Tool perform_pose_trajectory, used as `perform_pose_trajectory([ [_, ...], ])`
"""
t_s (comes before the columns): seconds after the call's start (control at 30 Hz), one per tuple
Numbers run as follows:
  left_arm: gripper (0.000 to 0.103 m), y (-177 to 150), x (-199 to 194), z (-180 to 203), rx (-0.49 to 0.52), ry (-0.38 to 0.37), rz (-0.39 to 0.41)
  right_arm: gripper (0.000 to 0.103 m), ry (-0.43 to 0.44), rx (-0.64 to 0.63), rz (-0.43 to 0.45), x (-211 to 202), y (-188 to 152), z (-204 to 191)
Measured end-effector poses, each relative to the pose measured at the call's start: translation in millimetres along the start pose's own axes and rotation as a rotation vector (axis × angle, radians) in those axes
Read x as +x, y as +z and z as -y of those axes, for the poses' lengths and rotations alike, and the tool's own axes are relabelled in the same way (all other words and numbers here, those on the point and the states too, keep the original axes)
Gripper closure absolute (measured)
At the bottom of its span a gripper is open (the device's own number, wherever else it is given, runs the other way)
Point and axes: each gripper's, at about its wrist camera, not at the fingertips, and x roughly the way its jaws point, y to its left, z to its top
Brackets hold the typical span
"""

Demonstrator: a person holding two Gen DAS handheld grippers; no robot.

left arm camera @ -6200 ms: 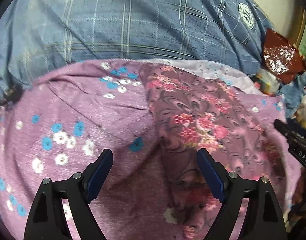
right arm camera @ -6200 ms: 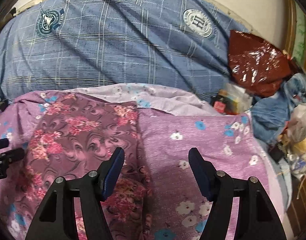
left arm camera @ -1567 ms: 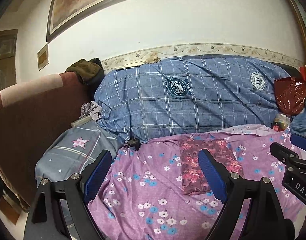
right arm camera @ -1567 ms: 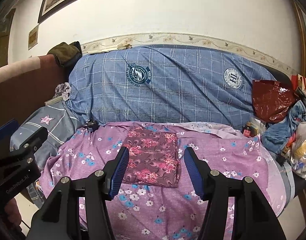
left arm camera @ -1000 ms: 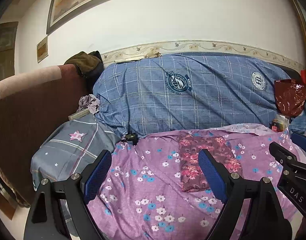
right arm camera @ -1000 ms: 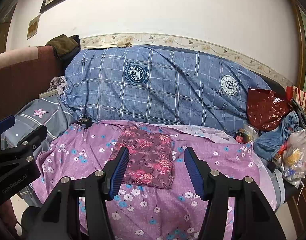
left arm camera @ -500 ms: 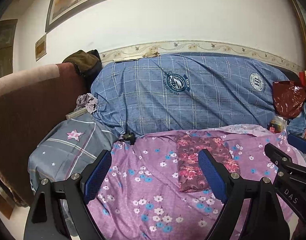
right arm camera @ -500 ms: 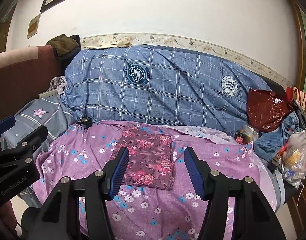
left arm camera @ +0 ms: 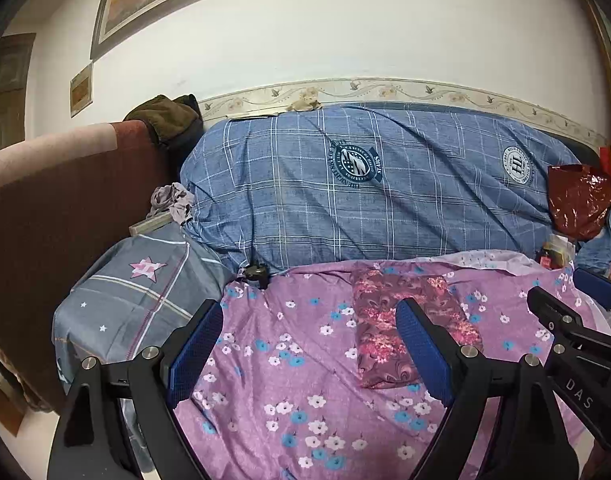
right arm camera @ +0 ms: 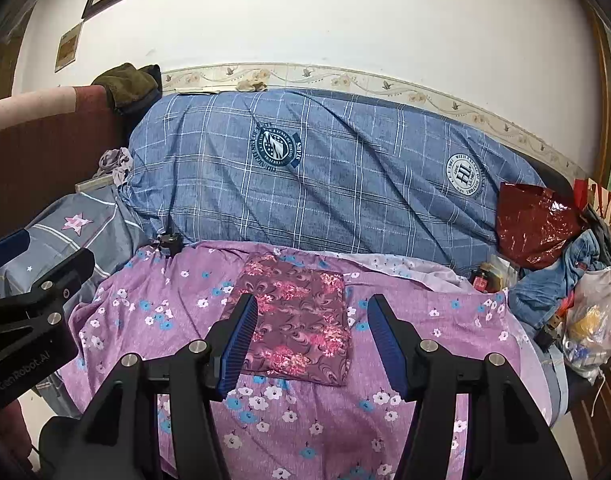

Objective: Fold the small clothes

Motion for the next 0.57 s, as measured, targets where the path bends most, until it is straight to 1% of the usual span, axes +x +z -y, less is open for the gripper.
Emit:
perform_pose_trajectory([
  [0.4, 0.014, 4.3, 9.2, 5.4, -0.001, -0.008, -0.003, 0.044, -0.003, 0.003, -0.005, 9.0, 2.3, 3.1],
  [0.47, 0.014, 4.6, 11.8, 5.1, -0.013, -0.024, 0.003, 0.044, -0.002, 0.005, -0.010, 12.9, 2.3, 4.0],
  [0.53, 0.014, 4.1, 16.6, 4.9, -0.030, -0.066, 0.006, 0.044, -0.002, 0.004, -0.015, 17.8, 1.9, 4.7],
  [0.57, 0.014, 3.1, 26.2, 3.9, -0.040, -0.073, -0.018, 0.044, -0.002, 0.002, -0.019, 21.7, 1.3, 6.1],
])
